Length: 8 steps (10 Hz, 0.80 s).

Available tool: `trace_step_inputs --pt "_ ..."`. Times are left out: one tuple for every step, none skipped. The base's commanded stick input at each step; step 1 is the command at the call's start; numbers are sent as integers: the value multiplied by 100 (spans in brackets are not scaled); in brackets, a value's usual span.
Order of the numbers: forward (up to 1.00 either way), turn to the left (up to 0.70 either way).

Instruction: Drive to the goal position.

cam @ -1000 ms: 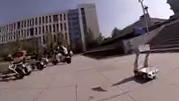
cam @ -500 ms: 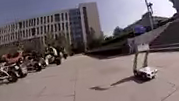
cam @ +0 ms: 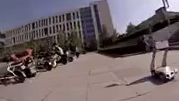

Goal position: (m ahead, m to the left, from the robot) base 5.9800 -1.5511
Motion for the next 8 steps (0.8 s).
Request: trace_step_inputs --pt "100 0" --pt "100 0" --pt "100 0" --pt "100 0" --pt "100 0" --pt "100 0" --pt "100 0" --pt "100 0"
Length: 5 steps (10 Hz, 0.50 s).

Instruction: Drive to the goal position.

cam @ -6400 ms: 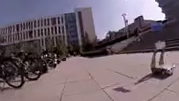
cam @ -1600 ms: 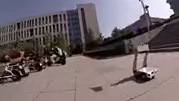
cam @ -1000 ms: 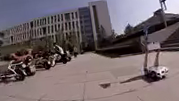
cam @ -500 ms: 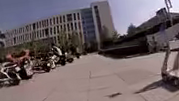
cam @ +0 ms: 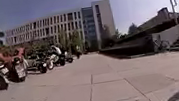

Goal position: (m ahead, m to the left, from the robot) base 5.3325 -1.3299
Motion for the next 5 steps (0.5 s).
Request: trace_step_inputs --pt "100 0" --pt "100 0" --pt "100 0" --pt "100 0" --pt "100 0"
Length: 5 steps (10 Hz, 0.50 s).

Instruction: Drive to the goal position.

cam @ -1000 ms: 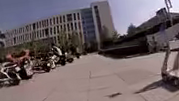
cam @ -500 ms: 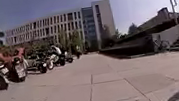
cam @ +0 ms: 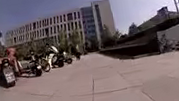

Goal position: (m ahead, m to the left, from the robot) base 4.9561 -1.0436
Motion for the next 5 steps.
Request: trace_step_inputs --pt "100 0" --pt "100 -40" --pt "100 -40" --pt "100 -40" --pt "100 -40"
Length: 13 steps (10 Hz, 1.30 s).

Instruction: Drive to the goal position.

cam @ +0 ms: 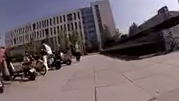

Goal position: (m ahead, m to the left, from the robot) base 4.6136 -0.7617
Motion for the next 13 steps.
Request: trace_step_inputs --pt "100 -40" --pt "100 -40" --pt "100 -40" --pt "100 -36" --pt "100 -26" --pt "100 -5" --pt "100 0" --pt "100 0" --pt "100 0" --pt "100 0" --pt "100 0" --pt "100 0" --pt "100 0"
